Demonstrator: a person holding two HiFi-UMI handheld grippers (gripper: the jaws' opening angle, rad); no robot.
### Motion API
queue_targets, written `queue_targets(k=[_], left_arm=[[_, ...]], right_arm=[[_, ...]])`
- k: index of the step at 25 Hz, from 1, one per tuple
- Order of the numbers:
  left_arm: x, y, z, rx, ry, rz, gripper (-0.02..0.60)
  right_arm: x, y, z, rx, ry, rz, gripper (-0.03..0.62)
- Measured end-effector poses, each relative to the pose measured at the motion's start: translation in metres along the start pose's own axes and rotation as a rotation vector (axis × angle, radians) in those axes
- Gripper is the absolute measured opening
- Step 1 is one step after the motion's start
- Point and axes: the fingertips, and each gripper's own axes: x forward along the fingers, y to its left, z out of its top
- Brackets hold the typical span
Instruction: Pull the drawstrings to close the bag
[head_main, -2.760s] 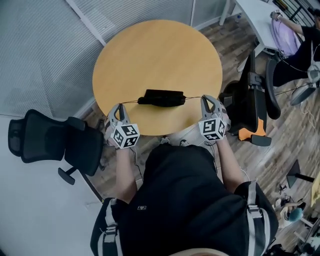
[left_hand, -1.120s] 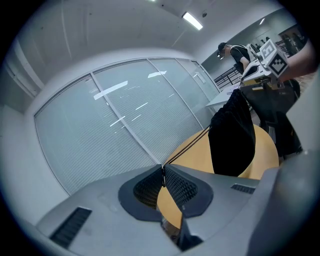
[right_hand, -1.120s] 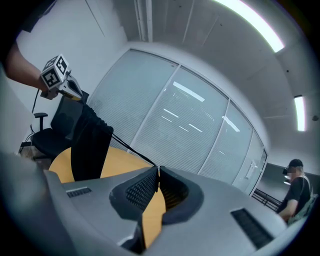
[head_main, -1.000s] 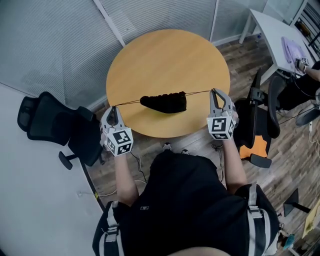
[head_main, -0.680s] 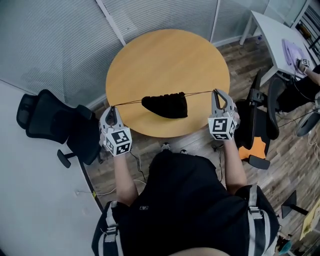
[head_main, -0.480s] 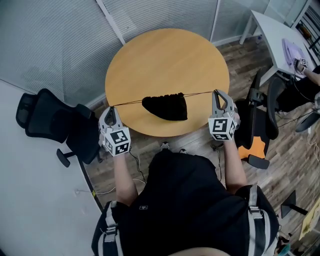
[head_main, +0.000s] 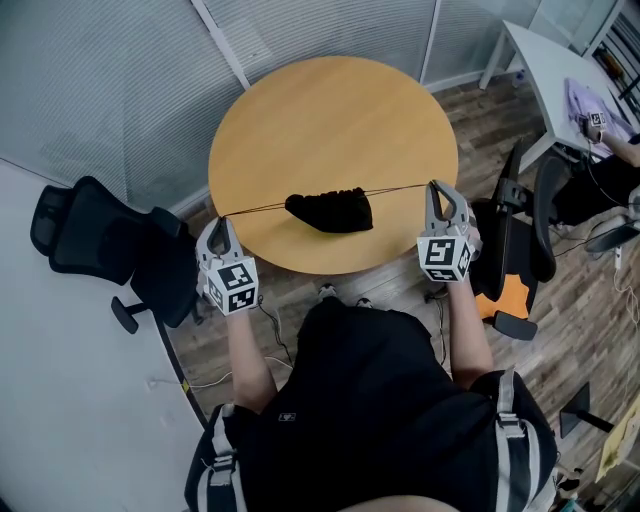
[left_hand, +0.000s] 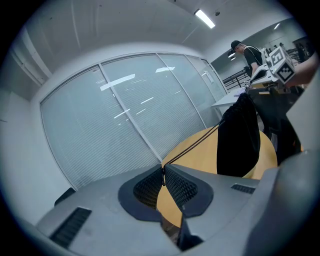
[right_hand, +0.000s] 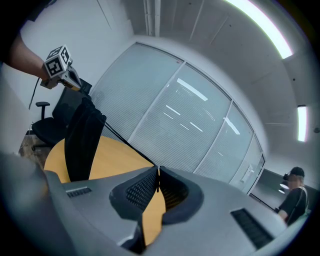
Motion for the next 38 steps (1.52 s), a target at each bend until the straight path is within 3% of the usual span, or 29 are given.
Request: queue_targets(k=[16, 38], left_arm=[[0.008, 0.005, -0.004, -0.005, 0.020, 0.007, 0.028], [0.018, 0.020, -0.027, -0.029, 0.047, -0.009, 0.028]], right_arm=[[0.007, -0.009, -0.012, -0.060, 0.030, -0.037, 0.071], [0.014, -0.003, -0.025, -0.023, 0.075, -0.039, 0.067]])
